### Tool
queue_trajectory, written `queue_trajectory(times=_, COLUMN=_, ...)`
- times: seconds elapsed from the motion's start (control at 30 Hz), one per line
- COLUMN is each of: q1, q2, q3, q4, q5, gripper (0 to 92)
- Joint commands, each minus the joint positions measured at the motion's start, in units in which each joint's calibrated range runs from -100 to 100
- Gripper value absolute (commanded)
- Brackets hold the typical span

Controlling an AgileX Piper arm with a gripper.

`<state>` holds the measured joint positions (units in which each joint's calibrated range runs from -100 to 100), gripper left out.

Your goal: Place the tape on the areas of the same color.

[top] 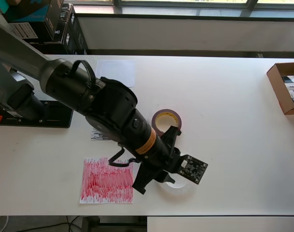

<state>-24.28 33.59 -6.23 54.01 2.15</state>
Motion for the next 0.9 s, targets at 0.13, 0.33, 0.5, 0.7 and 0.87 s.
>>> queue_trajectory(times=0.13, q1=-0.17, q2=12.15, q3=-12.53, q4=7.89, q5=0.48, gripper=35.7)
queue_trajectory(times=0.33, q1=-0.09, q2=15.8, q3=-13.53, q4=11.03, q5=2.28, gripper=35.7)
queue_trajectory(times=0.5, q1=-0.17, q2=18.42, q3=-13.53, q4=11.71, q5=2.36, gripper=36.2)
queue_trajectory(times=0.7, q1=-0.17, q2=20.2, q3=-13.62, q4=13.83, q5=4.33, gripper=36.3)
queue_trajectory(times=0.87, q1=-0.17, q2=20.76, q3=-13.44, q4=14.93, q5=4.41, gripper=36.4)
